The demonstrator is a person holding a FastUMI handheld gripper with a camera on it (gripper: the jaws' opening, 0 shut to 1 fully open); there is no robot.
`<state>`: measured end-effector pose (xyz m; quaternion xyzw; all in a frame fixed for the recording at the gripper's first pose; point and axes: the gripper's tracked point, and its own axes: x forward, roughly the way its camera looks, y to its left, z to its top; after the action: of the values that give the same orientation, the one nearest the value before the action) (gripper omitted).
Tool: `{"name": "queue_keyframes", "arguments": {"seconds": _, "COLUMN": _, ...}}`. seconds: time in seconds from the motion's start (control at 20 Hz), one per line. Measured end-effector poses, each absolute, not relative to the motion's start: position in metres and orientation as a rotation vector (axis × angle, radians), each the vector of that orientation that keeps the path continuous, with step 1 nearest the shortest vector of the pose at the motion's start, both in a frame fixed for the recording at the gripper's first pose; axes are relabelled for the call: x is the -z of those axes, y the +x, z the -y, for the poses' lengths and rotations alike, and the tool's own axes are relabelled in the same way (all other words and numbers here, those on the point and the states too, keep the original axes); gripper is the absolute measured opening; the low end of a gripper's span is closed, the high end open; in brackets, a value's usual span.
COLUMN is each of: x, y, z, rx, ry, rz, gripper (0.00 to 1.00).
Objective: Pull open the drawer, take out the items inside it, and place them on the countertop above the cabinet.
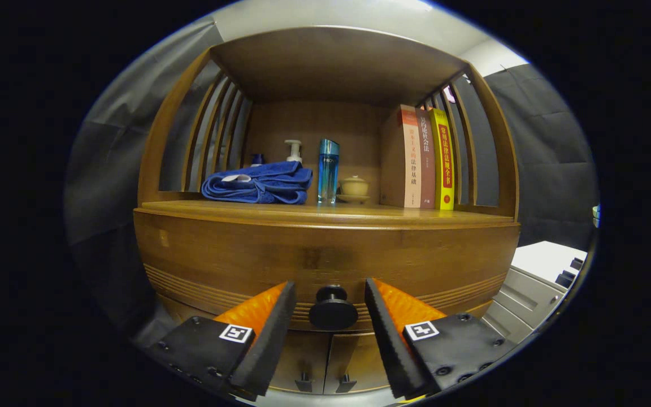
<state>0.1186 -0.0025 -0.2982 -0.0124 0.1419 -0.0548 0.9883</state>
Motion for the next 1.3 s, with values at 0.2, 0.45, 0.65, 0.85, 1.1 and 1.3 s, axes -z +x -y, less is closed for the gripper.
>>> {"name": "queue_keyframes", "arguments": {"seconds": 0.2, "x": 0.305, "y": 0.122, "z": 0.008, "rx": 0.098, "ry": -0.033, "rz": -0.293, "gripper": 0.74}}
{"name": "queue_keyframes", "arguments": {"seconds": 0.45, "x": 0.312, "y": 0.124, "z": -0.001, "rx": 0.074, "ry": -0.024, "rz": -0.292, "gripper": 0.6}}
{"name": "queue_keyframes", "arguments": {"seconds": 0.65, "x": 0.312, "y": 0.127, "z": -0.001, "rx": 0.069, "ry": -0.046, "rz": -0.294, "gripper": 0.49}}
{"name": "queue_keyframes", "arguments": {"seconds": 0.85, "x": 0.309, "y": 0.136, "z": 0.002, "rx": 0.072, "ry": -0.037, "rz": -0.278, "gripper": 0.41}}
{"name": "queue_keyframes", "arguments": {"seconds": 1.1, "x": 0.299, "y": 0.125, "z": 0.003, "rx": 0.076, "ry": -0.016, "rz": -0.263, "gripper": 0.41}}
{"name": "queue_keyframes", "arguments": {"seconds": 1.3, "x": 0.295, "y": 0.111, "z": 0.002, "rx": 0.069, "ry": 0.003, "rz": -0.265, "gripper": 0.41}}
